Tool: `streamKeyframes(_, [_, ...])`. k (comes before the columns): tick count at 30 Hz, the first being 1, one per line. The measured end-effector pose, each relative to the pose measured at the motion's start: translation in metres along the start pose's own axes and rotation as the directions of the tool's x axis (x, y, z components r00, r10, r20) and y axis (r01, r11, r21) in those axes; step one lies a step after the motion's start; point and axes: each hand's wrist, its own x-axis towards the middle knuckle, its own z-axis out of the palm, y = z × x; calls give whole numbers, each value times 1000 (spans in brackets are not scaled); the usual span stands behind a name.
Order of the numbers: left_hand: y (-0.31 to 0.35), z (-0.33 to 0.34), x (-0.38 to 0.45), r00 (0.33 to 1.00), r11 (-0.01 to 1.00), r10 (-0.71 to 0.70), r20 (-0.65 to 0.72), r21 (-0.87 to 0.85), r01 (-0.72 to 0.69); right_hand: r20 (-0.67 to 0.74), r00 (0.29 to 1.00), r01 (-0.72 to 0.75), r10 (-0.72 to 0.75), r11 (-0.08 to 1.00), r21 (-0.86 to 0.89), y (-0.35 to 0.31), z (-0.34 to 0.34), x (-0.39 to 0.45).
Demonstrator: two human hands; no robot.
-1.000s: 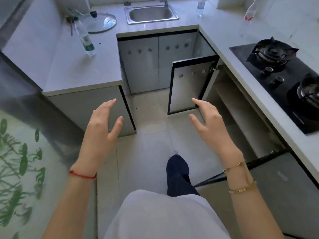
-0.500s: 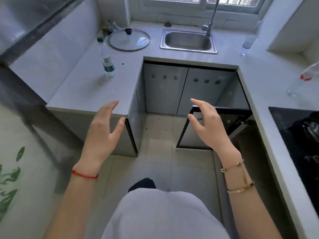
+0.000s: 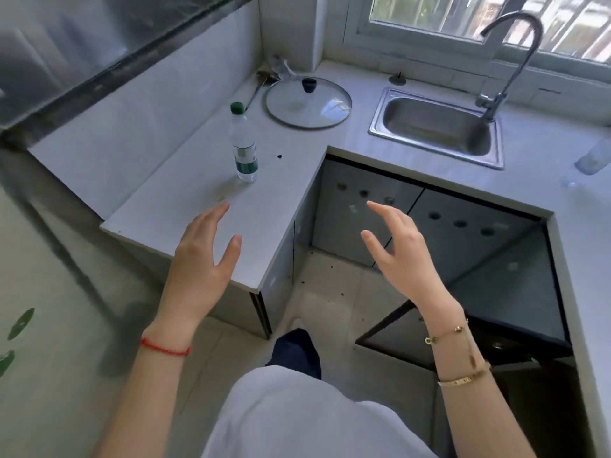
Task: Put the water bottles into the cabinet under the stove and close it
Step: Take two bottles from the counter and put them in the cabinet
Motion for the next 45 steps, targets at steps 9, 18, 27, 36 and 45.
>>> streamKeyframes(9, [-18,12,133,996,996,-77,-42,47,79,59,997,50,-52,998,38,-4,18,161])
streamKeyframes(18, [-44,24,241,994,994,-89,-60,52,92,114,988,103,-107,994,35,-4,36,240])
streamKeyframes(27, [-64,70,330,987,980,-147,61,148,137,131,986,102,-102,995,7,2,39,279])
streamKeyframes(36, [-73,90,356,980,958,-199,20,216,190,104,992,66,-67,998,13,22,33,293])
streamKeyframes(45, [-55,97,357,991,978,-135,-3,162,134,46,998,35,-35,999,18,47,18,292])
